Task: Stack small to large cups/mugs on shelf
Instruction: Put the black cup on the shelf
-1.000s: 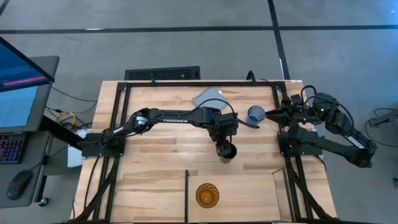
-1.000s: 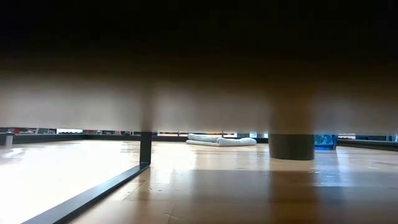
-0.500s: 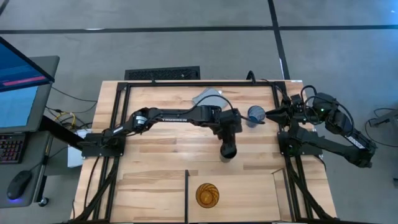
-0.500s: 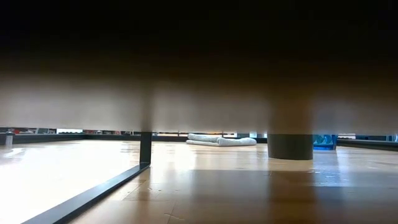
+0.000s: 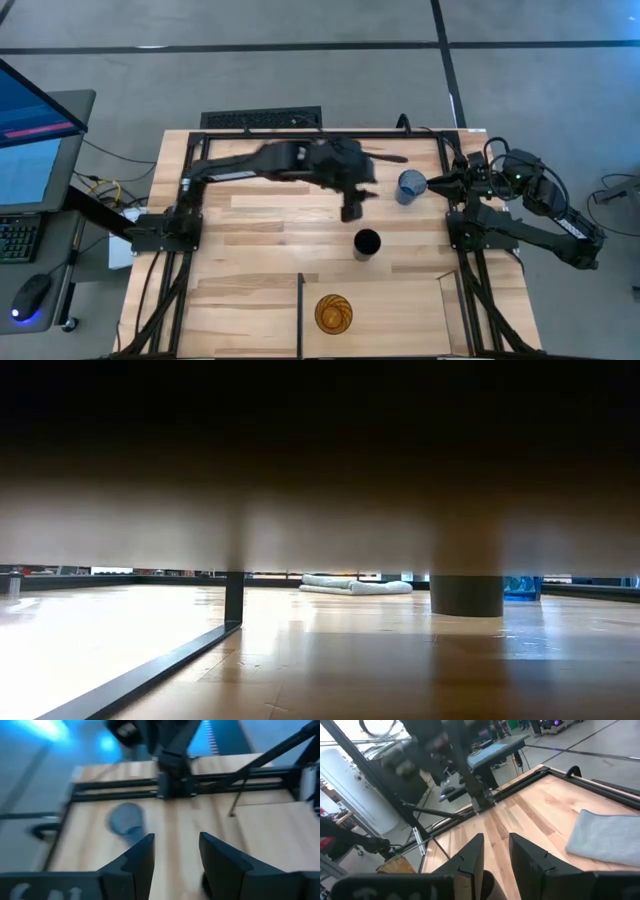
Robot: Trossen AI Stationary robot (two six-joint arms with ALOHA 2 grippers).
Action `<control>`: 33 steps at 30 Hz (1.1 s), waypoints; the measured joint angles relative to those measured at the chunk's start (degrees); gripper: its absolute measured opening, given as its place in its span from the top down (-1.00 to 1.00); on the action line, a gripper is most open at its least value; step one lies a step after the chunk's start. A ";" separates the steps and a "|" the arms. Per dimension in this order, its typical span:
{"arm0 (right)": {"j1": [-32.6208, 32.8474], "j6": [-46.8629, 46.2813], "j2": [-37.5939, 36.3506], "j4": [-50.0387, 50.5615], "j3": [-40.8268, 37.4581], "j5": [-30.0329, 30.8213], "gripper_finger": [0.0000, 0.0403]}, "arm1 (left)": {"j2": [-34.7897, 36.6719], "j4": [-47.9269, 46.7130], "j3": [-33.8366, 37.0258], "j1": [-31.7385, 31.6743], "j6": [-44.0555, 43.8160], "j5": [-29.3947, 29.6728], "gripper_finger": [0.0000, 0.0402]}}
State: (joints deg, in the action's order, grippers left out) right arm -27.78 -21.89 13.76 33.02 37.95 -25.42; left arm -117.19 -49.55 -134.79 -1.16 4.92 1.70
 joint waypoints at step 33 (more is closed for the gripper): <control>-0.08 -0.17 0.02 -0.23 0.00 10.37 0.44 | 62.25 11.24 51.94 3.00 3.08 12.62 0.27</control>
State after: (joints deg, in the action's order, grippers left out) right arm -27.86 -22.06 13.78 32.80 37.95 -15.05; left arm -54.95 -38.31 -82.85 1.85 8.00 14.33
